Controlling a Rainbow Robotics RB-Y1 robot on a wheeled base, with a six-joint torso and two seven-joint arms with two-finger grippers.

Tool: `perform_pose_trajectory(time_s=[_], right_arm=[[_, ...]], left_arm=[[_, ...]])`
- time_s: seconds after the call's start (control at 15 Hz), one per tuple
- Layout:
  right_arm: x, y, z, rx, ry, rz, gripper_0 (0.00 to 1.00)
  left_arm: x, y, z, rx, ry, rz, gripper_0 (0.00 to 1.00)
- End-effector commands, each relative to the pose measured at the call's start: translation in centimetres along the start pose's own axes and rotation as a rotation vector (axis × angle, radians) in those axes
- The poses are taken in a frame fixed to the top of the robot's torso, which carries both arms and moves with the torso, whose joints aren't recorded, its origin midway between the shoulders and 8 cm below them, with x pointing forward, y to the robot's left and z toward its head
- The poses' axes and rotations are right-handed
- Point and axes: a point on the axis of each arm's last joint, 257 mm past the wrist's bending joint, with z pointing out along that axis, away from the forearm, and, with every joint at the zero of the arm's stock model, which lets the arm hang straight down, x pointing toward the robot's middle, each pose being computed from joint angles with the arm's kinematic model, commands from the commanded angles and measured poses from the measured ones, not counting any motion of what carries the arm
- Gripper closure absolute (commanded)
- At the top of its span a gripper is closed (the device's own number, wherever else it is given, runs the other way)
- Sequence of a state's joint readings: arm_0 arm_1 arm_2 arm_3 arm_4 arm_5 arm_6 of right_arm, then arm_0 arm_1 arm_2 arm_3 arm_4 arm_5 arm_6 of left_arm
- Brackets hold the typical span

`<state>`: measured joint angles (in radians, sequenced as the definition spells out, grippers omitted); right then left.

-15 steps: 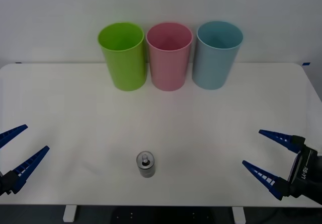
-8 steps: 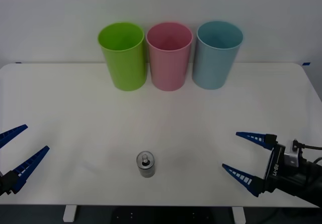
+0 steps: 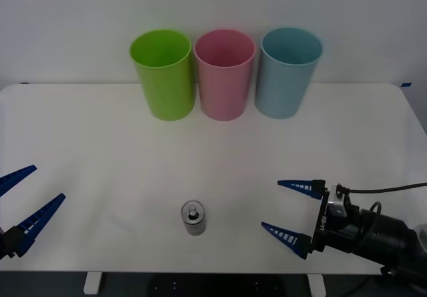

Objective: Grasp the object on the table and drop it into the matching bin: aluminum can to the light blue bin, PET bottle to the pink bin.

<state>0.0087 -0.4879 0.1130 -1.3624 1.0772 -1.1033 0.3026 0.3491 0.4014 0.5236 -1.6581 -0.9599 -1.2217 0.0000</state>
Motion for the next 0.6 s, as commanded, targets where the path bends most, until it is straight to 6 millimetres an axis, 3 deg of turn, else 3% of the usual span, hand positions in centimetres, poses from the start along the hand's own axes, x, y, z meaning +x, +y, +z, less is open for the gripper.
perform_pose_trajectory(time_s=[0.07, 0.6], right_arm=[[0.5, 1.2, 1.6, -0.027, 0.011, -0.003, 0.00], [0.6, 3.8, 6.3, -0.080, 0.014, -0.079, 0.00]], left_arm=[[0.0, 0.0, 0.0, 0.000, 0.000, 0.000, 0.00], [0.0, 0.0, 0.0, 0.000, 0.000, 0.000, 0.00]])
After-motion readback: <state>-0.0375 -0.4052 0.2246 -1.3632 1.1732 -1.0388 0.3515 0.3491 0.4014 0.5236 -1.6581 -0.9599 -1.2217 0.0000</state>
